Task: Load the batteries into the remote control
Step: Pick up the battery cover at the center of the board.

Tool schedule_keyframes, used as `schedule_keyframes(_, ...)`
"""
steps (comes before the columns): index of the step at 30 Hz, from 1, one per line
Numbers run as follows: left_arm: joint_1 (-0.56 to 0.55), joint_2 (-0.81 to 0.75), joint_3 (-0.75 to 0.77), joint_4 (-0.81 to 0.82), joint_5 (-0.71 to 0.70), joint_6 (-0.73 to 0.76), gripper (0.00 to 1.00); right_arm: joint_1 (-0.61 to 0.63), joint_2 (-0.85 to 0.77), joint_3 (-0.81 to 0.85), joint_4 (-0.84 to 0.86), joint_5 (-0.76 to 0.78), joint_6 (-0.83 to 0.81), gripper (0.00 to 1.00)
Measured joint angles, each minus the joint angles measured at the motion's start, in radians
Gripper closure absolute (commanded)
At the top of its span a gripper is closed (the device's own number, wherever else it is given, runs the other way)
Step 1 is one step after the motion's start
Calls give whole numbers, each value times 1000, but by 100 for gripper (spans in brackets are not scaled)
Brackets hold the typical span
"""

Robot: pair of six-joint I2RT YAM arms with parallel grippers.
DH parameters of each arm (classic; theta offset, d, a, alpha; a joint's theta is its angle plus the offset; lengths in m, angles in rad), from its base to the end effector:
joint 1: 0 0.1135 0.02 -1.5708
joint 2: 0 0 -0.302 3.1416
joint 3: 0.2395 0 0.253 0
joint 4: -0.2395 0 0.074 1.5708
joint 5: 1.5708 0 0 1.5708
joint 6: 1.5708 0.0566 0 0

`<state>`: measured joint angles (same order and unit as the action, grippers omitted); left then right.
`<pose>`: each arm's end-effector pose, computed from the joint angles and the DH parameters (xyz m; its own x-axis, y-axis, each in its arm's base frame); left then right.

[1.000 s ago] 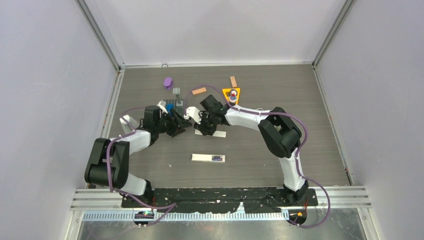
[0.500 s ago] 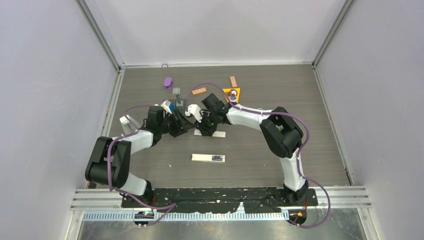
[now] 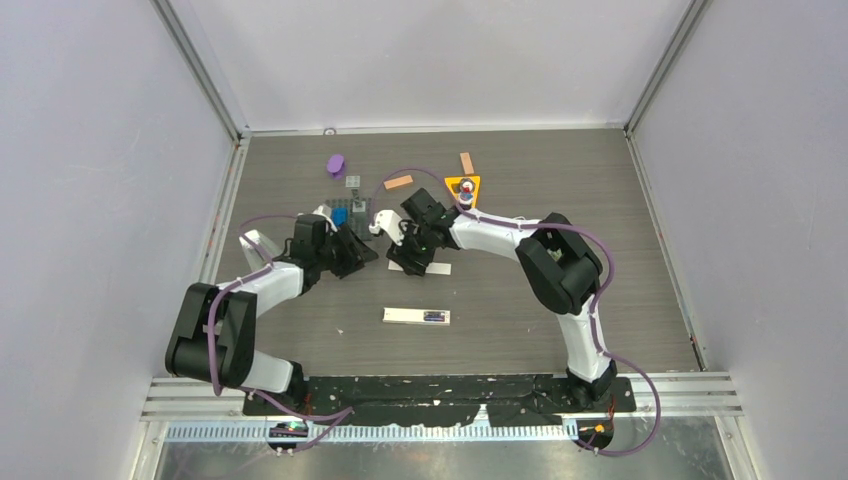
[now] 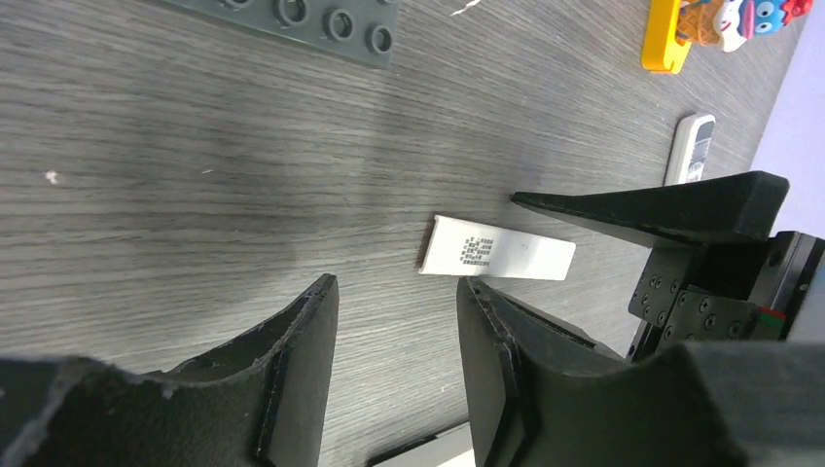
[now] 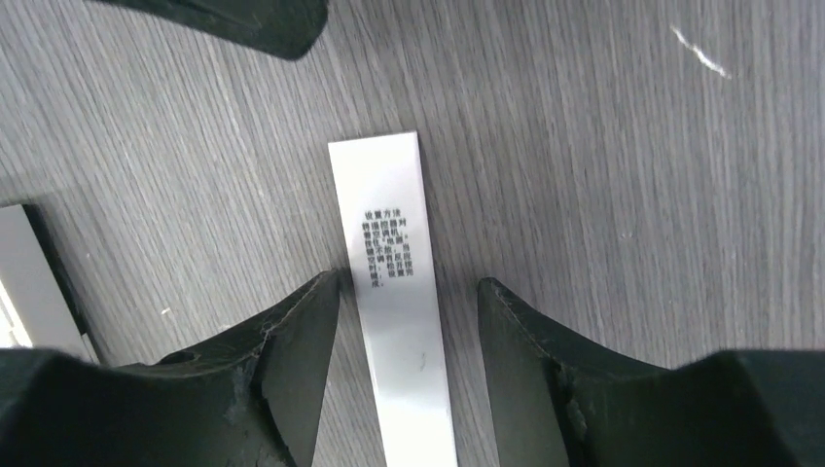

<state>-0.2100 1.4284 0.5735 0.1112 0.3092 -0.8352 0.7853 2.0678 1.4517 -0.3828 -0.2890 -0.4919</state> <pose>0.2682 -0.0748 0.1798 -0.7539 -0.5614 -0.3411 -0.2107 0.6985 -0.6839 0.3200 0.3428 0.1781 -0.1525 -0.7927 -0.5902 -0.9744 0.2206 -0.0444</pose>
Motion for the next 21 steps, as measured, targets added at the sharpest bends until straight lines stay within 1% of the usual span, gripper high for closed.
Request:
schedule_keyframes(3, 0, -3, 0, -18, -16, 0, 52, 8, 17, 21, -6, 7, -3, 43)
schedule_keyframes(6, 0, -3, 0, -25, -23, 0, 52, 13, 42, 67, -47, 12, -4, 52)
schedule_keyframes(11, 0, -3, 0, -27, -24, 1, 50, 16, 83, 142, -106, 31, -3, 62)
schedule_keyframes(16, 0, -3, 0, -10, -5, 3, 46, 19, 84, 148, -118, 48, 0, 65)
schedule_keyframes(21, 0, -2, -13, 75, 34, 2, 45, 17, 78, 135, -97, 43, 22, 66)
